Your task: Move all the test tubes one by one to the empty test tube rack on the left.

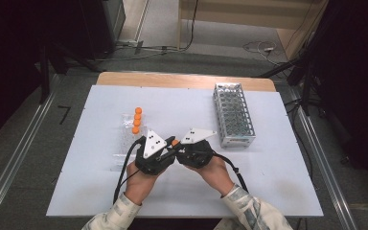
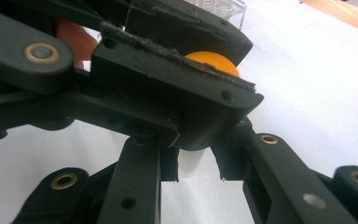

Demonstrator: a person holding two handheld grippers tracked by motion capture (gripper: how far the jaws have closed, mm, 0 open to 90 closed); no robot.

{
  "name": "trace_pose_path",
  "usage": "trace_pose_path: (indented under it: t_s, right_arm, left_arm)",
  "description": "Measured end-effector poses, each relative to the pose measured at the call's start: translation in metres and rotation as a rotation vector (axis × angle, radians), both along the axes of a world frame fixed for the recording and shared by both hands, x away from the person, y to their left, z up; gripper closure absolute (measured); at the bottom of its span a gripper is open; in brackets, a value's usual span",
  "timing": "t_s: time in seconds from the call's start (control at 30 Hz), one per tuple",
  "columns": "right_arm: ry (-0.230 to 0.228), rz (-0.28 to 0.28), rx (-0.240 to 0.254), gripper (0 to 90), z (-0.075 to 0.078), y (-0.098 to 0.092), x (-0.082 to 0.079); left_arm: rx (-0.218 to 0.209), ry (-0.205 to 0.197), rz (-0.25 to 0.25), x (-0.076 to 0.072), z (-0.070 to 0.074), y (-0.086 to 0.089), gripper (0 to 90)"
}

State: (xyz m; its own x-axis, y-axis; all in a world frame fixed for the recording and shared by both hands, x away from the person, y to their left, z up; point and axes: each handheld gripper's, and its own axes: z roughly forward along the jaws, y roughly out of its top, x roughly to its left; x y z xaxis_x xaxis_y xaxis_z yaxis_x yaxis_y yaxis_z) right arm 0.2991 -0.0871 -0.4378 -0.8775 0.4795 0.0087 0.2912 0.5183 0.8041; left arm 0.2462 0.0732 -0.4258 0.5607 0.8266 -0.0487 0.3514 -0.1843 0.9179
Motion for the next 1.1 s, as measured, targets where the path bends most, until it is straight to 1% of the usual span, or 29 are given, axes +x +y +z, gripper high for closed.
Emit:
trace_pose_path:
  t_s: [0.2, 0.33, 0.4, 0.47, 0.53, 0.6, 0.73, 0.93, 1.1]
  right_arm:
    - [-0.003, 0.004, 0.008, 63.6, 0.000, 0.000, 0.000]
    - [0.002, 0.009, 0.011, 52.5, 0.001, -0.001, 0.000]
    - [0.001, 0.008, 0.010, 44.6, 0.001, -0.001, 0.000]
    - [0.009, -0.005, 0.012, 36.3, 0.001, -0.001, 0.001]
    - [0.011, -0.017, 0.011, 31.2, 0.001, -0.001, 0.001]
    - [0.011, -0.019, 0.015, 28.6, 0.002, -0.002, 0.002]
    - [-0.006, -0.022, 0.008, 24.5, 0.003, -0.004, 0.001]
    - [-0.002, -0.041, 0.008, 21.5, 0.004, -0.008, 0.002]
    - [-0.002, -0.050, 0.009, 18.5, 0.005, -0.013, 0.003]
  left_arm:
    - [-0.002, -0.002, -0.004, -0.001, 0.001, -0.001, 69.3]
    - [-0.008, -0.009, 0.001, -0.001, 0.002, 0.001, 69.3]
    - [-0.012, -0.011, 0.003, -0.001, 0.002, 0.002, 69.3]
    - [-0.014, -0.013, 0.006, -0.001, 0.003, 0.003, 69.3]
    - [-0.025, -0.016, 0.008, -0.002, 0.005, 0.005, 69.3]
    - [-0.031, -0.020, 0.012, -0.002, 0.007, 0.007, 69.3]
    - [-0.042, -0.026, 0.022, -0.002, 0.009, 0.011, 69.3]
    - [-0.051, -0.030, 0.024, -0.003, 0.012, 0.015, 69.3]
    - [-0.061, -0.036, 0.037, -0.003, 0.016, 0.020, 69.3]
